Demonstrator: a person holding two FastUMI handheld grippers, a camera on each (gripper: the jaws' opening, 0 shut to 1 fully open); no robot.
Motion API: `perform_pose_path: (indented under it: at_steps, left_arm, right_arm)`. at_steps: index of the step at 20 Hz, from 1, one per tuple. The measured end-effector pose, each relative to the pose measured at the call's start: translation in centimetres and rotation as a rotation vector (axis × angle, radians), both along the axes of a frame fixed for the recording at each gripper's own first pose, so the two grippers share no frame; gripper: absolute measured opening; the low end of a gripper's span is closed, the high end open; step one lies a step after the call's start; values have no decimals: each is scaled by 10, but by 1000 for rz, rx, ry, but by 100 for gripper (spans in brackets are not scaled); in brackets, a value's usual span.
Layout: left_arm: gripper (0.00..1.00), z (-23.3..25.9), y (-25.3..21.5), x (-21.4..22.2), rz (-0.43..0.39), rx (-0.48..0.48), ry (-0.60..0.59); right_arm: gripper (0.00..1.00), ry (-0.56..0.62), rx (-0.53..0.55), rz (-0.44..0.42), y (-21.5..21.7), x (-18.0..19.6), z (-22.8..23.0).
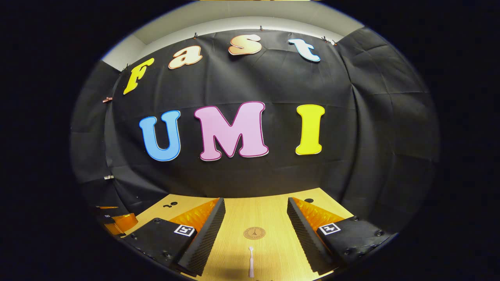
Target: Put the toothbrush and toothpaste on the desktop into the cup, then pick up the cup and place it on the coaster on the desktop.
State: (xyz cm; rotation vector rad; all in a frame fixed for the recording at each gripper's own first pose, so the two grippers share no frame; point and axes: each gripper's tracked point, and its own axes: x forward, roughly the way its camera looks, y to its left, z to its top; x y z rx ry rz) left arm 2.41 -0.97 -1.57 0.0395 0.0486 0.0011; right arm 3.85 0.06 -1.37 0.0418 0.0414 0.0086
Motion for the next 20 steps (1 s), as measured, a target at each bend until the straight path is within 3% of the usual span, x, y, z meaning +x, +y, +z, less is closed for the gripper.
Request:
perform_pose_path:
  at_steps: [7,11,20]
  left_arm:
    - [96,-16,11,17,49,-25,42]
    - [96,-39,18,30,77,-67,132]
    - [96,-116,13,65,80,-65,316]
  right_arm:
    - [98,24,-24,32,6,15,-9]
    - [98,54,-28,63,11,24,-20]
    - [98,142,-31,138,17,49,-57]
